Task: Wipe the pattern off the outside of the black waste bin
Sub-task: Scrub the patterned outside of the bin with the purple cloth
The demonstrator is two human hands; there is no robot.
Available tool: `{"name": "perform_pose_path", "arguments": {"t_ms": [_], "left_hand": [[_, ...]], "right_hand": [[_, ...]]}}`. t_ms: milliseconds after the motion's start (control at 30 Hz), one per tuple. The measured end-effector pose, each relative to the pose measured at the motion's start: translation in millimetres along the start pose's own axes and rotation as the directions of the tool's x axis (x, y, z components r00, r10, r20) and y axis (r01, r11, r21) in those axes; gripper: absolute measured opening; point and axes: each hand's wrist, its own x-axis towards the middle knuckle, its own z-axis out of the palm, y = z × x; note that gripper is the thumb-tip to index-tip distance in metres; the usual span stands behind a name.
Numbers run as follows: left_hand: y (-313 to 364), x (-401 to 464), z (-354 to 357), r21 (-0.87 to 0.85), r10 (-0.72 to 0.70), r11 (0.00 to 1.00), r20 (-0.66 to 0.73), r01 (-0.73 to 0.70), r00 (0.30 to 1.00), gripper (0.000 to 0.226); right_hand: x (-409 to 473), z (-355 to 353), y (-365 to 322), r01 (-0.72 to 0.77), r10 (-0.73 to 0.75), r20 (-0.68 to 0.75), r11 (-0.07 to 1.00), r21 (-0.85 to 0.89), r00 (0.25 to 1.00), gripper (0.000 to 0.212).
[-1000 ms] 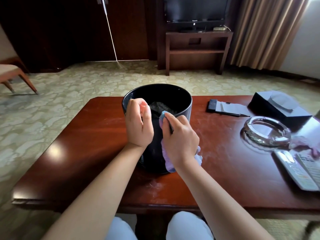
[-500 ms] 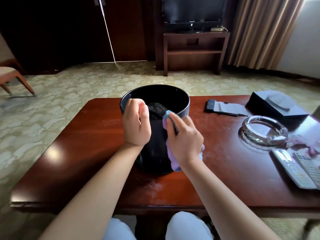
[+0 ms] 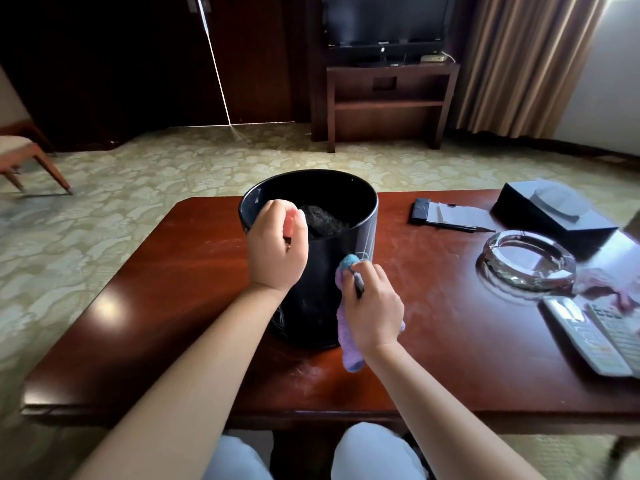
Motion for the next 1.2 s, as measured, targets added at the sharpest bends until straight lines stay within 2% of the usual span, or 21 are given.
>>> {"name": "perform_pose_path", "arguments": {"t_ms": [67,200,300,367,433,500,567,600,633,733,800,867,967,1033,1100,1133,1167,1200], "left_hand": [[0,0,4,0.089,0.0,0.996,0.012,-0.001,1.0,0.027],[-2,-5,14,0.296,0.098,0.947,0.108,-0.126,0.989,0.027],[-2,-5,17,0.371,0.109,0.918,0.111,-0.143,0.988,0.032],[-2,-4,18,0.397,0.137,0.903,0.095,-0.164,0.986,0.036],[-2,-4,19,0.409,0.172,0.892,0.091,-0.195,0.981,0.04],[-3,-4,19,0.418,0.195,0.882,0.093,-0.216,0.976,0.042],[-4,-4,20,0.418,0.201,0.88,0.098,-0.224,0.975,0.042],[-5,-4,20,0.418,0.206,0.88,0.097,-0.228,0.974,0.043],[-5,-4,20,0.42,0.213,0.877,0.094,-0.232,0.973,0.043],[-6,-5,21,0.426,0.235,0.87,0.085,-0.248,0.968,0.044],[-7,-5,22,0.427,0.243,0.868,0.081,-0.254,0.967,0.044],[-8,-6,22,0.428,0.248,0.866,0.079,-0.257,0.966,0.044],[-9,-5,23,0.424,0.266,0.864,0.073,-0.271,0.961,0.045],[-10,-5,22,0.412,0.274,0.868,0.07,-0.278,0.959,0.046],[-10,-5,22,0.401,0.275,0.873,0.064,-0.277,0.959,0.045],[-9,-5,22,0.396,0.275,0.876,0.062,-0.277,0.959,0.044],[-9,-6,21,0.393,0.277,0.876,0.06,-0.278,0.959,0.044],[-9,-5,21,0.395,0.281,0.875,0.056,-0.28,0.958,0.044]], "right_hand": [[0,-4,2,-0.01,0.01,0.011,0.999,0.031,1.0,0.014],[15,-4,-9,0.032,-0.023,-0.111,0.996,0.083,0.994,0.022],[6,3,-5,0.024,-0.019,-0.083,0.998,0.062,0.996,0.022],[-14,8,6,-0.025,0.025,0.0,0.999,0.027,1.0,0.022],[-36,12,24,-0.138,0.145,0.151,0.989,-0.054,0.978,0.017],[-51,15,41,-0.269,0.322,0.358,0.944,-0.19,0.877,0.014],[-58,15,53,-0.312,0.403,0.455,0.913,-0.265,0.794,0.013],[-59,14,55,-0.316,0.401,0.452,0.914,-0.254,0.797,0.013],[-59,13,54,-0.311,0.37,0.41,0.928,-0.206,0.833,0.012],[-52,15,44,-0.248,0.242,0.187,0.969,0.005,0.952,0.011],[-45,18,40,-0.189,0.183,0.081,0.979,0.073,0.98,0.019],[-43,21,38,-0.185,0.179,0.076,0.98,0.074,0.981,0.024],[-54,26,45,-0.293,0.289,0.203,0.956,-0.009,0.936,0.02],[-64,25,54,-0.349,0.383,0.359,0.924,-0.159,0.851,0.018],[-70,23,62,-0.292,0.423,0.519,0.902,-0.317,0.743,0.016],[-71,22,63,-0.258,0.418,0.554,0.902,-0.346,0.72,0.016],[-71,20,62,-0.241,0.391,0.553,0.914,-0.326,0.736,0.017],[-71,20,58,-0.224,0.326,0.508,0.941,-0.253,0.797,0.016]]}}
